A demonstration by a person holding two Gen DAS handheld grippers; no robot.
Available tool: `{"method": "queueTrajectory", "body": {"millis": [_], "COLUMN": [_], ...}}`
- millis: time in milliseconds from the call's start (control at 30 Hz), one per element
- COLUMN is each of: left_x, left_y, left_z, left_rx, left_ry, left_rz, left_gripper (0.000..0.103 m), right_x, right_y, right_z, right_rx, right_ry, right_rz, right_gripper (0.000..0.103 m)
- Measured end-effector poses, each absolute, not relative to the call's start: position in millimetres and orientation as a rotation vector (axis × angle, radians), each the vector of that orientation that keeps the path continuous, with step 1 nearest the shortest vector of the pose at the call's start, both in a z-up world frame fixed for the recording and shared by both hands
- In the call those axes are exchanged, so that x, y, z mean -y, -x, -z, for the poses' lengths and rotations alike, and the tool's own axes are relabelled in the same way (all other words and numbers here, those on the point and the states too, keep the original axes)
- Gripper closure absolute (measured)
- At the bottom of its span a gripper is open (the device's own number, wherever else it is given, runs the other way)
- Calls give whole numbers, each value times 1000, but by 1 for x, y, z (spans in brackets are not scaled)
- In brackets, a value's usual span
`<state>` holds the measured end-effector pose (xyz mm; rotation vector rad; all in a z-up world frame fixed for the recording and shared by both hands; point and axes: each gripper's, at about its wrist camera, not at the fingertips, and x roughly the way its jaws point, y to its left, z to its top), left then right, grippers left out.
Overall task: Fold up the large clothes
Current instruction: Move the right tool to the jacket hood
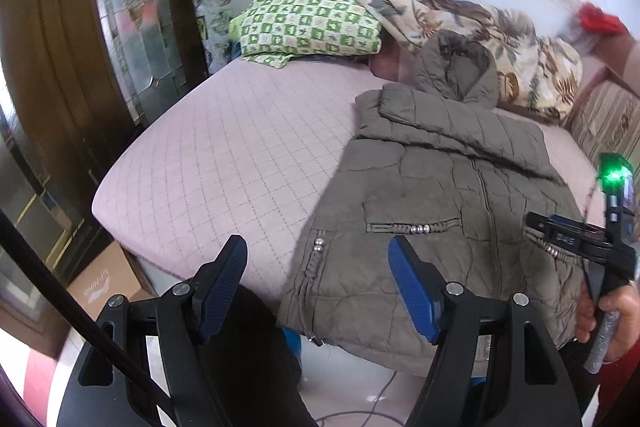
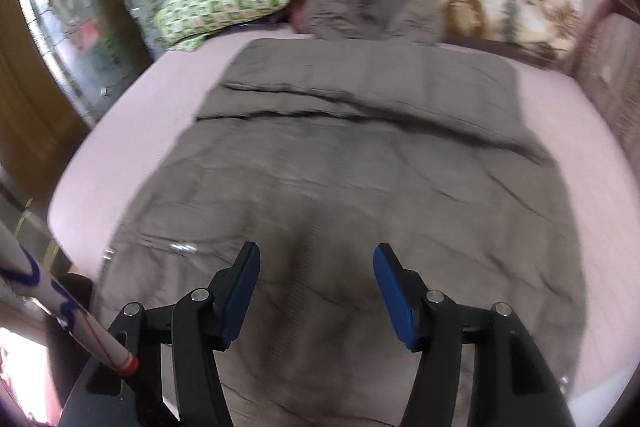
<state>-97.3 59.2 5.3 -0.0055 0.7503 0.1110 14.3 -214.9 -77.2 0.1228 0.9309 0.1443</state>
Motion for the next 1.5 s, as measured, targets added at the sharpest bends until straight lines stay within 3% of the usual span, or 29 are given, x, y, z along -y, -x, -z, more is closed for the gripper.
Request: {"method": "queueTrajectory", "body": {"millis": [333, 733, 833, 1167, 1500], "left_x": [-63, -65, -66, -40, -41], "left_y": [9, -60, -57, -88, -141], "left_z": [36, 115, 114, 61, 69], "left_rx": [-842, -1017, -1040, -840, -784], "left_ry": [-9, 7, 21, -28, -77], "left_rz": [-149, -134, -107, -34, -23], "left_gripper": [31, 31, 41, 41, 40], "right_x": [305, 339, 336, 299, 238], "right_y": [18, 40, 38, 6, -82], "right_z": [83, 122, 131, 32, -9], "right_rx": [-846, -942, -980, -865, -838], "right_ry": [-262, -322, -271, -313, -292], "right_rz": [103, 192, 218, 22, -50], "right_gripper": [39, 39, 39, 32, 29]}}
